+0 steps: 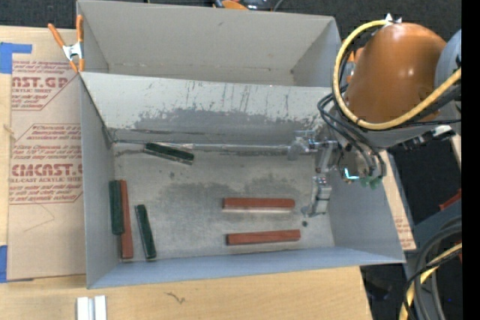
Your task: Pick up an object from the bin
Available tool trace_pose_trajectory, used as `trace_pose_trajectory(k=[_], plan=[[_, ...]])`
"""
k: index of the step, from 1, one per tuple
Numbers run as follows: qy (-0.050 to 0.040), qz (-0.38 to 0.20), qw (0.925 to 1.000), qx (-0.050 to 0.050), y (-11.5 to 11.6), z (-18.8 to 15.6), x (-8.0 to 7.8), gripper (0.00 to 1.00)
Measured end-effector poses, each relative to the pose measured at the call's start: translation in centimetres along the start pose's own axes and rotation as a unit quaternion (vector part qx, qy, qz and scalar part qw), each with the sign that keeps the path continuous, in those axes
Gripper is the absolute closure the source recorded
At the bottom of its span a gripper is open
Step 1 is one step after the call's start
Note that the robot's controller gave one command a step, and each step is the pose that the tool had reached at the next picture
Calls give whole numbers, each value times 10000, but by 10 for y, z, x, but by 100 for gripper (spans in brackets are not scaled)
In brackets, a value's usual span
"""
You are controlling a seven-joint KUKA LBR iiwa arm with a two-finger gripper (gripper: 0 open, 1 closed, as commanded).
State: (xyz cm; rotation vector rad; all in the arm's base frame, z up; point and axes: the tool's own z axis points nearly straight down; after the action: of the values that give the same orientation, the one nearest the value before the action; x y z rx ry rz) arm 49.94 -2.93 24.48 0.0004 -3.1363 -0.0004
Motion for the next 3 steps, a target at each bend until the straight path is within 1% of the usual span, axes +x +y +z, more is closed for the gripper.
trace_pose_trajectory(k=[1,2,3], plan=[[5,-1302,9915,-4,33,155,1,0],[-45,-1806,9836,14,-14,175,-70,0],[-36,-1810,9835,3,-12,175,-69,100]])
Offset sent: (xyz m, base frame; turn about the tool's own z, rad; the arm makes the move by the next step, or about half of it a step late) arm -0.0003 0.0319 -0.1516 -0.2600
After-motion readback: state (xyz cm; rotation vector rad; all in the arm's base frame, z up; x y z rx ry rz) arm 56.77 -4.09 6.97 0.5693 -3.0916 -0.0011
